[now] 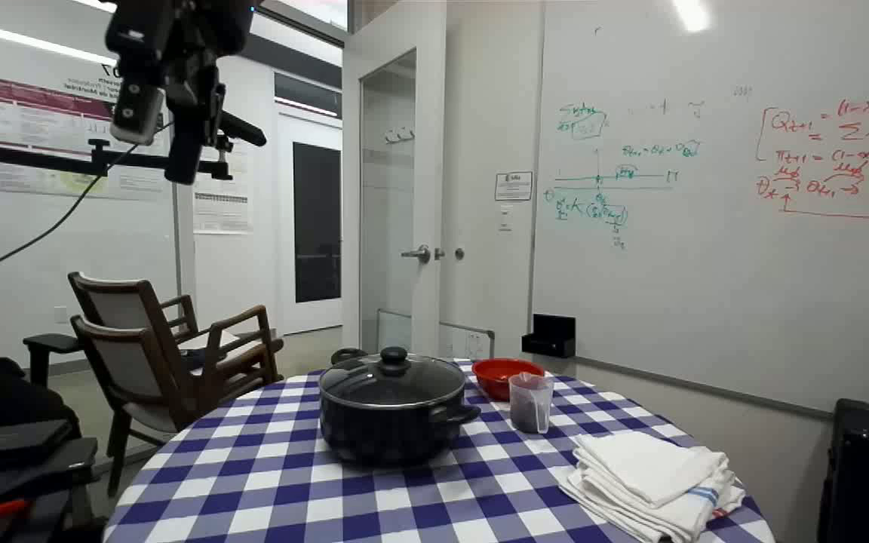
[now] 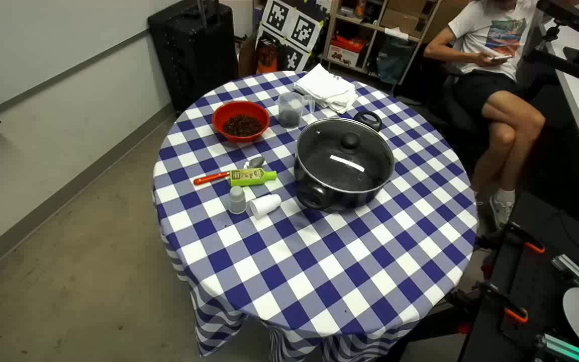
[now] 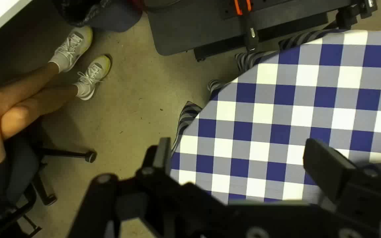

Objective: Remove the glass lid from the black pot.

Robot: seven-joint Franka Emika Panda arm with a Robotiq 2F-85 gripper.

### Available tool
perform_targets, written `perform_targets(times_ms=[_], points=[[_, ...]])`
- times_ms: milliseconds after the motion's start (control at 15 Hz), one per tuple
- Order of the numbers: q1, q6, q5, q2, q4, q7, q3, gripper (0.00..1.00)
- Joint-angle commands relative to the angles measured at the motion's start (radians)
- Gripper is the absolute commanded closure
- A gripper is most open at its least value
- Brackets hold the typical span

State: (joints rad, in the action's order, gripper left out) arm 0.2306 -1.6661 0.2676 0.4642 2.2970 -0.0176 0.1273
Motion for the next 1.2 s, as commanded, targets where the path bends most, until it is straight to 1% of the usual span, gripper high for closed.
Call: perform_targets(times_ms=[0, 267, 333, 467, 733, 1000, 1133], points=[[-0.018, 0.003, 0.006, 0.0, -0.002, 0.005, 0.015, 0.0], [-0.017, -0.005, 0.006, -0.014, -0.004, 0.011, 0.016, 0.0], [-0.031, -0.007, -0.01, -0.055, -0.018, -0.02, 0.023, 0.0], [-0.057, -0.039, -0.024, -0.111, -0.038, -0.033, 0.015, 0.0], [-0.132, -0.146, -0.018, -0.243, -0.118, -0.027, -0.044, 0.0], [-0.206, -0.244, -0.031, -0.381, -0.259, -0.04, -0.11, 0.0], [-0.232, -0.282, -0.04, -0.44, -0.315, -0.055, -0.134, 0.0]])
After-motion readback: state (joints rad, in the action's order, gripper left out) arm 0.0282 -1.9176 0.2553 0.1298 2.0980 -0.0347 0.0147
